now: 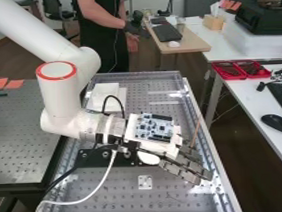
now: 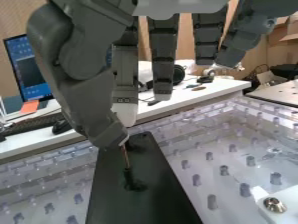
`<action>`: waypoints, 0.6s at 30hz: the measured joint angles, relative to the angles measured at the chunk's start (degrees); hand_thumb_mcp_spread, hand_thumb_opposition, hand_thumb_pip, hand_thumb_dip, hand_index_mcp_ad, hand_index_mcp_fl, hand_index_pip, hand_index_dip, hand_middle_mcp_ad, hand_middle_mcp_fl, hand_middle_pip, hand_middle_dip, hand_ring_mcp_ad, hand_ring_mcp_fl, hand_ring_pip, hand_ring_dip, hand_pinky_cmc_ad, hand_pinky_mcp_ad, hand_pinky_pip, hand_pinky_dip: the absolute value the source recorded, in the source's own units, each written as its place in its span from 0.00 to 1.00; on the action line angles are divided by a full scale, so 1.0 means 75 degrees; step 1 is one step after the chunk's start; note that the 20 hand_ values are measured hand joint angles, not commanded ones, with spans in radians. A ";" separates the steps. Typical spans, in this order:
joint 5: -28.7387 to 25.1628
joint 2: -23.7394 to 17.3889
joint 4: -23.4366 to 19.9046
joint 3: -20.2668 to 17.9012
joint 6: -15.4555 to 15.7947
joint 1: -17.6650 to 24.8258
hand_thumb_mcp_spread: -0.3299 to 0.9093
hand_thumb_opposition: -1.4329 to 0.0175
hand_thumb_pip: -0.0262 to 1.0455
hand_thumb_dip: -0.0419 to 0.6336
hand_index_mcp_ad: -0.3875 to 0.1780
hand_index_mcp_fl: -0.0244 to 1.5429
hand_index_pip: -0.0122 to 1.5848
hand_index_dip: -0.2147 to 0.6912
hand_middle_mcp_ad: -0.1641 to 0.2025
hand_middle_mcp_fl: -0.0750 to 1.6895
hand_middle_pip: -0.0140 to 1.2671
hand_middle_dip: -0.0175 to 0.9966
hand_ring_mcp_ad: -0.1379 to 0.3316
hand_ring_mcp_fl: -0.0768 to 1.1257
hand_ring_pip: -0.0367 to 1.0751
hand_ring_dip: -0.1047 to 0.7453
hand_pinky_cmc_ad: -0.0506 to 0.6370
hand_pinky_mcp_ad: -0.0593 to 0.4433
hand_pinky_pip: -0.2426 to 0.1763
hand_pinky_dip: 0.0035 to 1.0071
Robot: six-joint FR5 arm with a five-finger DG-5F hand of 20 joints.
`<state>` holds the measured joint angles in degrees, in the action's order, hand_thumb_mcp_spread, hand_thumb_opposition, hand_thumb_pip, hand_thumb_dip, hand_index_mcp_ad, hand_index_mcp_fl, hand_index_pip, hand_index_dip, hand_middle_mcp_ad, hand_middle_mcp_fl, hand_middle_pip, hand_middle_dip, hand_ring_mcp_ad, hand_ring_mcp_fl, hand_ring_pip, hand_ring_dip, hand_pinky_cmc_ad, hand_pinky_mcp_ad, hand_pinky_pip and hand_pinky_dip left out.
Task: Grab the drill bit and place it in the clear container
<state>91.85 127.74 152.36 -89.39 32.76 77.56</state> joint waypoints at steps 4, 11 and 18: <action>0.0002 0.0002 -0.0011 -0.0006 -0.0008 -0.0004 0.68 0.37 0.60 0.58 0.53 0.18 0.98 0.60 0.72 0.23 0.11 0.52 0.82 0.09 0.12 0.24 0.51 0.55 0.37 0.19; 0.0017 -0.0001 -0.0206 -0.0086 -0.0134 -0.0005 0.69 0.36 0.58 0.58 0.53 0.27 0.96 0.60 0.71 0.23 0.11 0.52 0.83 0.09 0.12 0.24 0.51 0.55 0.37 0.19; 0.0008 -0.0040 -0.0379 -0.0167 -0.0215 0.0003 0.70 0.36 0.56 0.57 0.54 0.33 0.91 0.58 0.71 0.25 0.11 0.52 0.83 0.09 0.12 0.24 0.51 0.55 0.37 0.19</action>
<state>91.90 127.44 149.51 -90.64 31.15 77.58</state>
